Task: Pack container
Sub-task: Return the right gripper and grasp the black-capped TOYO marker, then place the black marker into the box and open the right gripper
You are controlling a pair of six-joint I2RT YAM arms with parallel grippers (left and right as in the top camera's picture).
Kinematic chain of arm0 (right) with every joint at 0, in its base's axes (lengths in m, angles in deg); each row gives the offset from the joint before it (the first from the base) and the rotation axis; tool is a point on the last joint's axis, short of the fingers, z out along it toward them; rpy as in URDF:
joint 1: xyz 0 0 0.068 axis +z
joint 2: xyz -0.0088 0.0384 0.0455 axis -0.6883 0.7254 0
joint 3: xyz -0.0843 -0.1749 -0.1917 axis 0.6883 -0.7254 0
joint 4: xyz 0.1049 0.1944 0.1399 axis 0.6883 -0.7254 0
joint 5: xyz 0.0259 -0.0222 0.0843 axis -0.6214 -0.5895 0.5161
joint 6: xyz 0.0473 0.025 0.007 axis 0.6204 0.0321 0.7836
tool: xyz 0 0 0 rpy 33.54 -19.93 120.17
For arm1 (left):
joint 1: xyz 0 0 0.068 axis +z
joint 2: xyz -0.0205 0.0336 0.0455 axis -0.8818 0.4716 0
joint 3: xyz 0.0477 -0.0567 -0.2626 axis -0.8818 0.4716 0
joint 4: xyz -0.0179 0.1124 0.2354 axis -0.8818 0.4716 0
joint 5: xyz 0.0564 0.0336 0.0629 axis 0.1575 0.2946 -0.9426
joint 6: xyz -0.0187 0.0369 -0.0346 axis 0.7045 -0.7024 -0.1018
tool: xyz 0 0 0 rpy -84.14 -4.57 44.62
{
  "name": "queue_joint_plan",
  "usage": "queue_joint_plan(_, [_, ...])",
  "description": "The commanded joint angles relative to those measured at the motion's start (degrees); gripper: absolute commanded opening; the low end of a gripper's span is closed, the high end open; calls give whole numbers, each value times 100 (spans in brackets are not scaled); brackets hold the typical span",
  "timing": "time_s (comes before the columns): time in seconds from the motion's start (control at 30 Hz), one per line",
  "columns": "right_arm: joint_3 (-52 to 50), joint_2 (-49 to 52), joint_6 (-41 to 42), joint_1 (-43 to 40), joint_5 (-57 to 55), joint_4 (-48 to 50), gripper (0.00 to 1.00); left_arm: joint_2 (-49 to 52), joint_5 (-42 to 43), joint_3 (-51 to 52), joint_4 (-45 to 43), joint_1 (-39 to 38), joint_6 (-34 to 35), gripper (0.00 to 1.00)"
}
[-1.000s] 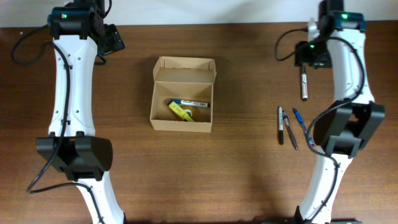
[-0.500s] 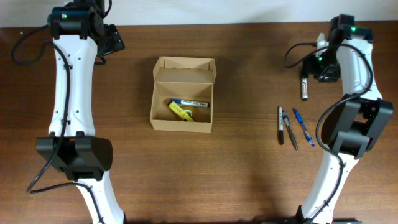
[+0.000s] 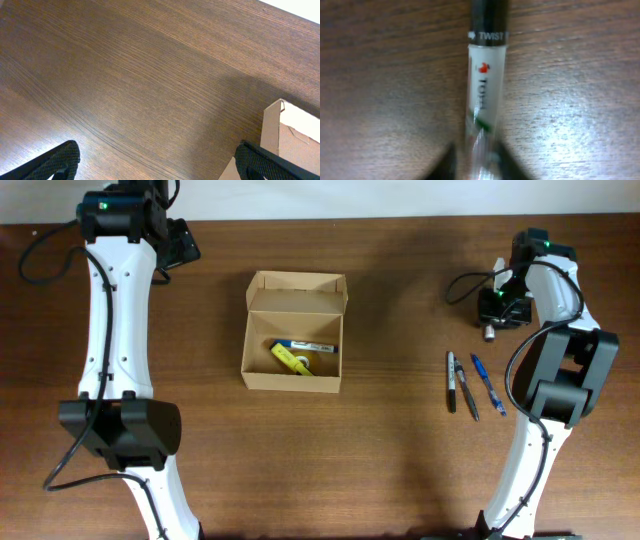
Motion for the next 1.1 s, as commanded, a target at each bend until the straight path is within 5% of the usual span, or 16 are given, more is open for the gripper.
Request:
queue_joint_plan(0.0, [-46, 173, -31, 55, 271, 15, 4, 4, -59, -90, 4, 9, -70, 100])
queue_joint_plan(0.4, [872, -807, -396, 466, 1827, -144, 4, 4, -61, -90, 4, 9, -70, 100])
queue_joint_plan(0.7, [2452, -1991, -1902, 2422, 1064, -702, 4, 4, -61, -90, 4, 9, -70, 100])
queue_joint_plan(0.93, [2251, -1773, -3303, 4033, 382, -1423, 4, 4, -61, -90, 4, 9, -70, 100])
queue_joint_plan(1.07, [1930, -1462, -3403, 4487, 289, -1421, 4, 7, -59, -90, 4, 9, -70, 100])
